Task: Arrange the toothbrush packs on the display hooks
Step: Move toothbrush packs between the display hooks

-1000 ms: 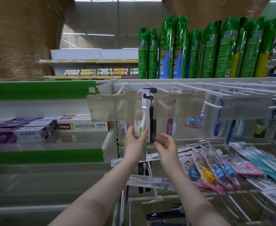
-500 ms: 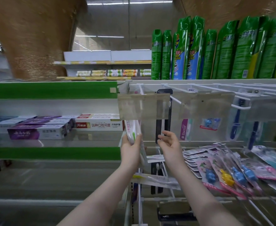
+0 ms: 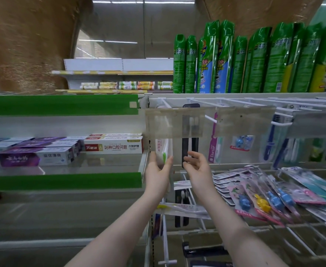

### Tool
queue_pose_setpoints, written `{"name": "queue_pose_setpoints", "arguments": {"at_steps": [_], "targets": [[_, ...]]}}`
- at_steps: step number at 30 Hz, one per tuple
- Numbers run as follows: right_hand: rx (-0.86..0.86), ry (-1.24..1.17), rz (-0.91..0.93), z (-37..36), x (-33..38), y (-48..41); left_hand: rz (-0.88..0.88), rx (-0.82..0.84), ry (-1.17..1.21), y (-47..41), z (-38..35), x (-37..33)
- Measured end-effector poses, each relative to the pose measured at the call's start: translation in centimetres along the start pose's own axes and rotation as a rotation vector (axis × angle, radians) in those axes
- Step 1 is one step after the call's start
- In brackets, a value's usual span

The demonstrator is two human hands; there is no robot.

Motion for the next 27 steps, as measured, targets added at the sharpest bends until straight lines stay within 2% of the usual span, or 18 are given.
{"name": "queue_pose_setpoints", "arguments": {"at_steps": [4,11,18,27], "targets": [[-0.016,-0.003,-0.007,0.3,0.1,0.2,0.076,0.029,-0.021,-0.6,-0.5,0.4],[-0.017,0.031,-0.028,1.1,0.1,0.4,0.307,0.014,-0.056,-4.0,-1.6,-1.2],[-0.015,0.046,-0.035,1.7,0.1,0.5,0.352,0.003,-0.061,-4.5,-2.3,-0.9],[-0.026,0.04,-0.028,2.4,-0.1,0.6,0.428,0.081,-0.091,-3.4,-3.3,1.1]]}}
Point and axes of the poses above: each hand's wrist, its own y-axis away from the middle knuckle, its own z-axis out of the back of the hand, x = y × z, the point moved 2 cm from there along -y, towards the middle knuckle, and after that the axes turned 8 degrees about -y, right-handed, at the moved point
